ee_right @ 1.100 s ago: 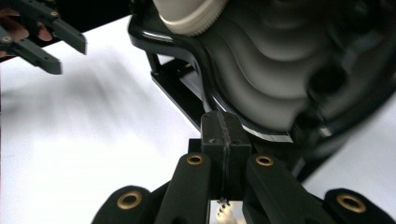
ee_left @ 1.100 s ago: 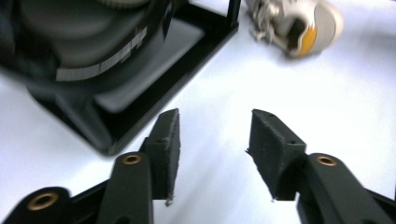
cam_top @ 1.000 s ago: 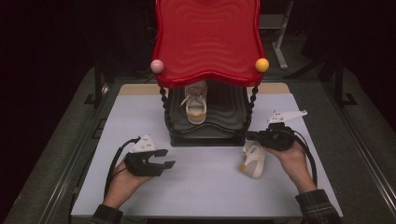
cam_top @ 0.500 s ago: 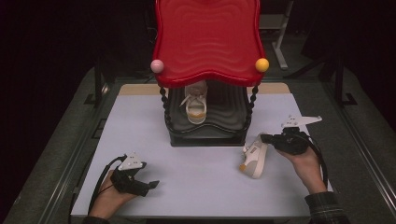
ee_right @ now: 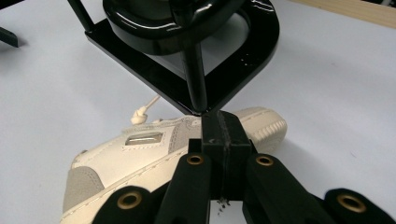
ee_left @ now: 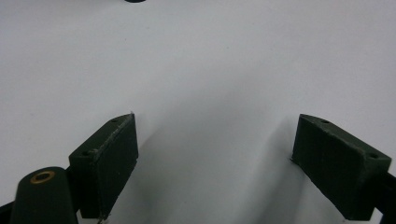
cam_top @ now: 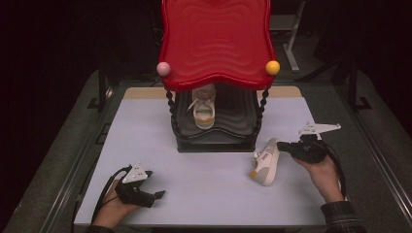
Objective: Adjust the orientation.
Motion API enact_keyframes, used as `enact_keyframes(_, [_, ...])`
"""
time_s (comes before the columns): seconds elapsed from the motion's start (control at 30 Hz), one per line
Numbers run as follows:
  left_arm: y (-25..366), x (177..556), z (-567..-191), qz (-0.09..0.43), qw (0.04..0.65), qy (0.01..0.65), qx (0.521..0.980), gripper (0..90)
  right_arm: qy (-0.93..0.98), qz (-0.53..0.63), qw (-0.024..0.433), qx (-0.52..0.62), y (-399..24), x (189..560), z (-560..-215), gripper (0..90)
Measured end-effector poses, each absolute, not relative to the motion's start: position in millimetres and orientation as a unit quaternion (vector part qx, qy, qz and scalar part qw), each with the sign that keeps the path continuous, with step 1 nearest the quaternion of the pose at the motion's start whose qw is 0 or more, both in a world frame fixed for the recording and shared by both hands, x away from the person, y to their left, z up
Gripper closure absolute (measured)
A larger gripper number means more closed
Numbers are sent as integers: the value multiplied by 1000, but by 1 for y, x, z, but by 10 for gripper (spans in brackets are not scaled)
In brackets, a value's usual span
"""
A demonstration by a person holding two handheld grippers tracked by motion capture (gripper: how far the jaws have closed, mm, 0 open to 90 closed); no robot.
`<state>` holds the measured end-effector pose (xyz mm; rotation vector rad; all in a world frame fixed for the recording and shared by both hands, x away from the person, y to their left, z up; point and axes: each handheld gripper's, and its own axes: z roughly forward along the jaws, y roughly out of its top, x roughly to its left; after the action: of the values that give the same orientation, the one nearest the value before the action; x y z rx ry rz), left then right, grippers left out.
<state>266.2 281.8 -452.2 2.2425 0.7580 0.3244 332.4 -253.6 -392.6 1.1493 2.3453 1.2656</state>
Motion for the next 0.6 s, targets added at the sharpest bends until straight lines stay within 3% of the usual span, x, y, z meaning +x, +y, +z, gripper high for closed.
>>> enact_keyframes(0.6, [282, 266, -453, 126, 369, 296, 872, 137, 797, 405, 117, 432, -296, 313, -411, 895])
